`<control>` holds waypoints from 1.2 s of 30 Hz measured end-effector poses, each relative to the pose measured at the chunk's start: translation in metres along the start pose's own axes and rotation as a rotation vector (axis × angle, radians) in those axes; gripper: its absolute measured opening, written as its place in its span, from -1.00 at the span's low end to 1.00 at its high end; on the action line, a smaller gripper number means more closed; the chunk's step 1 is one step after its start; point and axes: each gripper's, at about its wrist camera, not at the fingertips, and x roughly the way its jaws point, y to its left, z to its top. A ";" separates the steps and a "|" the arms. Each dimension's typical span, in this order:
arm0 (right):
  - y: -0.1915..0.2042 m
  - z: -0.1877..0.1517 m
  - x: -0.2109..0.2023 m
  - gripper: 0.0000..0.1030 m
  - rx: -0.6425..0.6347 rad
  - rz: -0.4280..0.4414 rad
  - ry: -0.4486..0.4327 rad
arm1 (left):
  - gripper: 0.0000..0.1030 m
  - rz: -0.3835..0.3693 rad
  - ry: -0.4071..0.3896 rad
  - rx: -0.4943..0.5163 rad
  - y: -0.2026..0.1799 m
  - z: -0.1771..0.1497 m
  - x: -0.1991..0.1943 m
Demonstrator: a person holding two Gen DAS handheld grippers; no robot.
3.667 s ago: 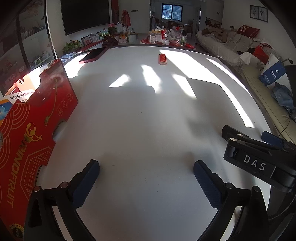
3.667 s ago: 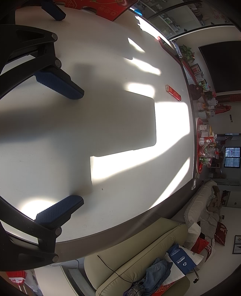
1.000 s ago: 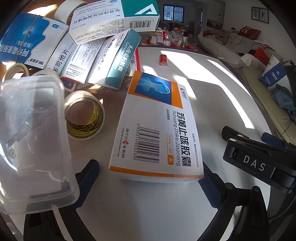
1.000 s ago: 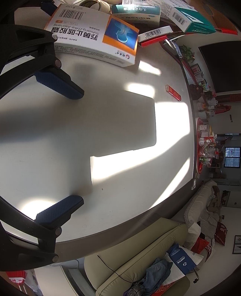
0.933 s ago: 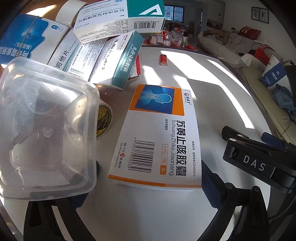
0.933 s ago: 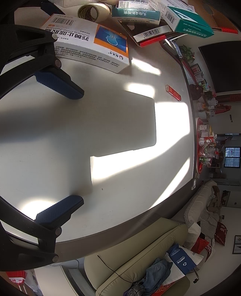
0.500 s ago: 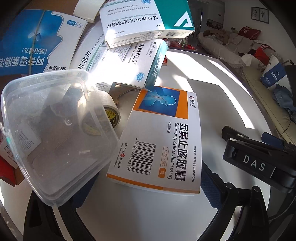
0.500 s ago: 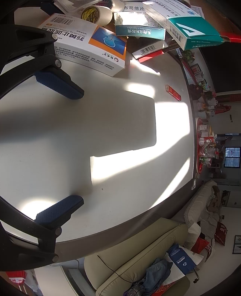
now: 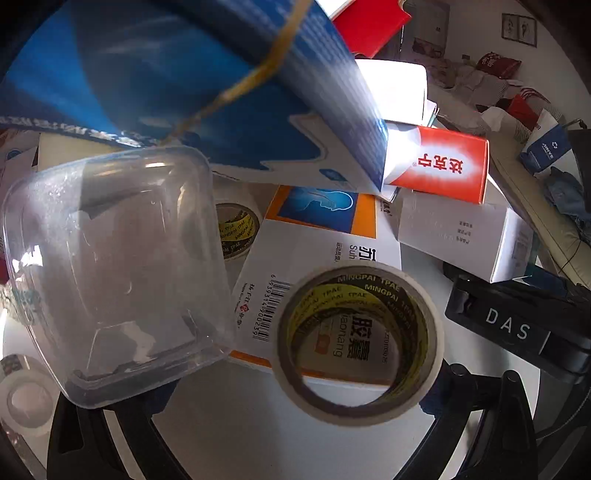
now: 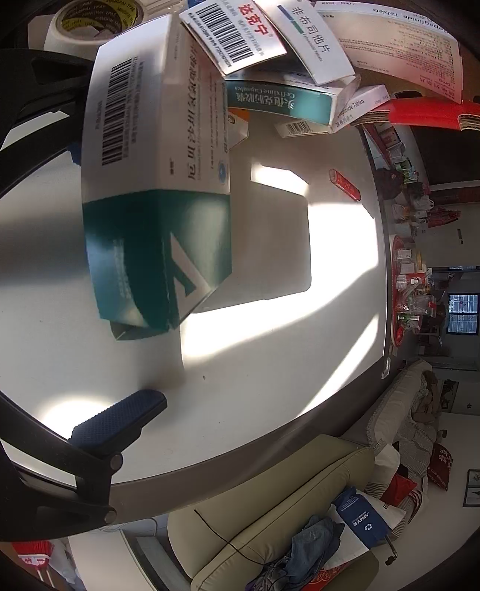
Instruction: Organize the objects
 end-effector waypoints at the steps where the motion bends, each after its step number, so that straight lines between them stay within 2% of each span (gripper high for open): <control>1: 0.000 0.000 0.000 1.00 0.000 0.000 0.000 | 1.00 0.000 0.000 0.000 0.000 0.000 0.000; 36: 0.002 -0.001 0.002 1.00 0.000 0.000 0.000 | 1.00 -0.001 0.001 0.001 0.000 -0.003 0.000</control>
